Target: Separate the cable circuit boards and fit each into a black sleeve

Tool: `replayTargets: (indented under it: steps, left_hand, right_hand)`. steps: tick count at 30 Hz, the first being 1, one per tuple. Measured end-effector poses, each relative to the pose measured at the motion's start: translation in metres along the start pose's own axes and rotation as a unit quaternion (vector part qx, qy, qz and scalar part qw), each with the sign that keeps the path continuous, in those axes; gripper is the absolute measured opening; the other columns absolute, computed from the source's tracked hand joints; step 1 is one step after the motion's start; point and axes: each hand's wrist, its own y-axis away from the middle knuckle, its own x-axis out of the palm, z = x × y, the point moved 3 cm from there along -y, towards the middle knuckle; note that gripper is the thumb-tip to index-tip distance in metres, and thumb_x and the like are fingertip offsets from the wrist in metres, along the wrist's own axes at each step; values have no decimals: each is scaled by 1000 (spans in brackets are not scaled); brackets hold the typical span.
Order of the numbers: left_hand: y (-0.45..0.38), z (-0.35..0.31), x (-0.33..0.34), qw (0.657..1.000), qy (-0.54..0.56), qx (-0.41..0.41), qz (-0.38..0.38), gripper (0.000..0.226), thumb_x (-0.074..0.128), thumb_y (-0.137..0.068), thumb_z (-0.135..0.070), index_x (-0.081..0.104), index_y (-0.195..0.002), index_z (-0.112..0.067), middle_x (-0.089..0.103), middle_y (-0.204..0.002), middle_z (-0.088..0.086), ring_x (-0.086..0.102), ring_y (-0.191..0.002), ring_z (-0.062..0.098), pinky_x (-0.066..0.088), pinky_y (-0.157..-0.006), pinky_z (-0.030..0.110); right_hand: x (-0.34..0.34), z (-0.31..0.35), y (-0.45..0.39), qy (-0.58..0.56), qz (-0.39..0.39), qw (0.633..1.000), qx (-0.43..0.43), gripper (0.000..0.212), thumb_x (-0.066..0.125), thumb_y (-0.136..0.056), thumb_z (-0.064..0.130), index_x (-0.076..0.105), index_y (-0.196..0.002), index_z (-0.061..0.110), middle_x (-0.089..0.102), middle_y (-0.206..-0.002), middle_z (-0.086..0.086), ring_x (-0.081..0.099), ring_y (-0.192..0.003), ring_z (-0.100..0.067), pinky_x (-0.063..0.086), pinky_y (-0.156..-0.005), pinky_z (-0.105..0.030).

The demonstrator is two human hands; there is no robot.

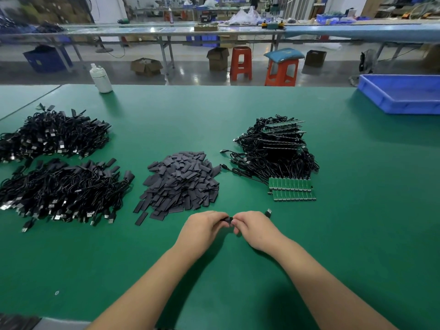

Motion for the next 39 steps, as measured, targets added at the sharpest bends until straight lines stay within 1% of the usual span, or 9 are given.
replayTargets:
  steps: [12,16,19,22,25,27,30,34,39]
  left_hand:
    - [1,-4,2,998,-44,8,42,22,54,-100,-28,68,-114,-18,68,-107,-1,64,-95,24,48,-84,36]
    - [1,-4,-3,998,-36,34,43,22,55,-100,-24,68,-117,-19,67,-109,-2,64,-96,23,50,-82,36]
    - [0,-8,-6,998,-13,52,15,32,57,-97,-12,60,-129,-17,61,-126,-3,61,-109,17,49,-94,30]
    - [-3,-7,-9,986,145,-66,-52,55,61,-95,-10,42,-145,-23,52,-137,-10,58,-115,2,42,-100,14]
    - [-3,-8,-5,897,386,-213,12,29,57,-98,-32,60,-126,-35,67,-124,-5,66,-105,3,50,-93,19]
    - [4,-10,0,848,471,-232,72,28,53,-93,-44,74,-108,-32,74,-110,-1,69,-102,12,52,-91,25]
    - [13,-14,7,846,484,-192,118,25,69,-86,-27,70,-108,-15,76,-99,9,70,-91,17,53,-85,26]
    - [11,-9,7,861,467,-190,68,22,77,-82,-7,68,-102,-6,74,-95,6,68,-87,16,53,-82,25]
    - [11,-10,6,820,524,-227,35,27,70,-86,1,58,-109,1,73,-90,18,68,-85,25,55,-82,33]
  right_hand:
    - [6,-3,0,37,2,999,-12,29,45,-100,29,62,-81,16,70,-83,-3,63,-81,-27,52,-77,-40]
    - [6,-3,2,-159,23,987,5,22,49,-99,24,68,-88,24,74,-83,1,68,-76,-15,56,-81,-35]
    - [3,1,3,-294,23,955,22,17,54,-100,18,67,-90,18,73,-76,0,67,-65,-11,55,-68,-24]
    - [-4,10,3,-409,-9,912,30,18,54,-101,12,69,-90,10,72,-74,-4,65,-61,-13,51,-61,-22]
    - [-14,17,-1,-567,-45,822,42,16,55,-100,13,68,-101,3,75,-83,-9,69,-71,-16,57,-68,-25]
    - [-20,22,-6,-654,-62,753,42,17,54,-100,12,64,-109,1,76,-91,-12,72,-80,-19,60,-73,-28]
    - [-26,26,-12,-728,-79,680,38,15,50,-101,9,58,-110,-1,75,-98,-17,74,-87,-24,61,-78,-32]
    - [-25,32,-16,-755,-79,651,30,14,43,-104,8,55,-107,1,74,-101,-19,73,-91,-27,60,-84,-36]
    - [-20,37,-16,-774,-66,629,19,15,44,-104,8,56,-109,1,74,-103,-19,73,-93,-26,56,-94,-40]
